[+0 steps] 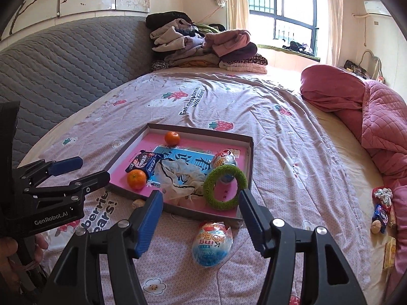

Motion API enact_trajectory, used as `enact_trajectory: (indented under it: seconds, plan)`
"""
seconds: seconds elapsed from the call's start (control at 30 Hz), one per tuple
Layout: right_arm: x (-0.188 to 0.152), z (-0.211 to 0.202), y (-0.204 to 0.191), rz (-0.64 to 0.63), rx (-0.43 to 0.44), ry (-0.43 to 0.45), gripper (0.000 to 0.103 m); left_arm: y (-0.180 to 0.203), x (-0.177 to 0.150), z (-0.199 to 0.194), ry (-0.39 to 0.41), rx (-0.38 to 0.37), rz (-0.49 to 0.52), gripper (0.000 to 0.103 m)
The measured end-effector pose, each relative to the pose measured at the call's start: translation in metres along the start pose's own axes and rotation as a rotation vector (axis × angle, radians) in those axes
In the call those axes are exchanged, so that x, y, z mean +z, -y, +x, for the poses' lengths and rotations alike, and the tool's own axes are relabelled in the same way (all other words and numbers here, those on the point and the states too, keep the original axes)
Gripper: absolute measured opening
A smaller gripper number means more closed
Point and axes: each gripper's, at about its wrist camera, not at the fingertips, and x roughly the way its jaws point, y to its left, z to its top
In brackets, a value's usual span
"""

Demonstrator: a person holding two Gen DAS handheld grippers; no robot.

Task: Organize objects
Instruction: 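Move left tool to the walnut while right tool approaches the egg toy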

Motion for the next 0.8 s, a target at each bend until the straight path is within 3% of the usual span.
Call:
enact_trajectory:
  seconds: [0.4,0.8]
  plan:
    - [-0.032,0.017,0.003,0.003,-0.02,-0.086,0.062,0.013,-0.018,0.01,-0.039,-0.023,0.029,0.071]
    - [-0.056,0.053,0.001,-0.009,-0.041,-0.195,0.062,0.023,-0.04,0.047,-0.114,-0.029,0.053,0.071]
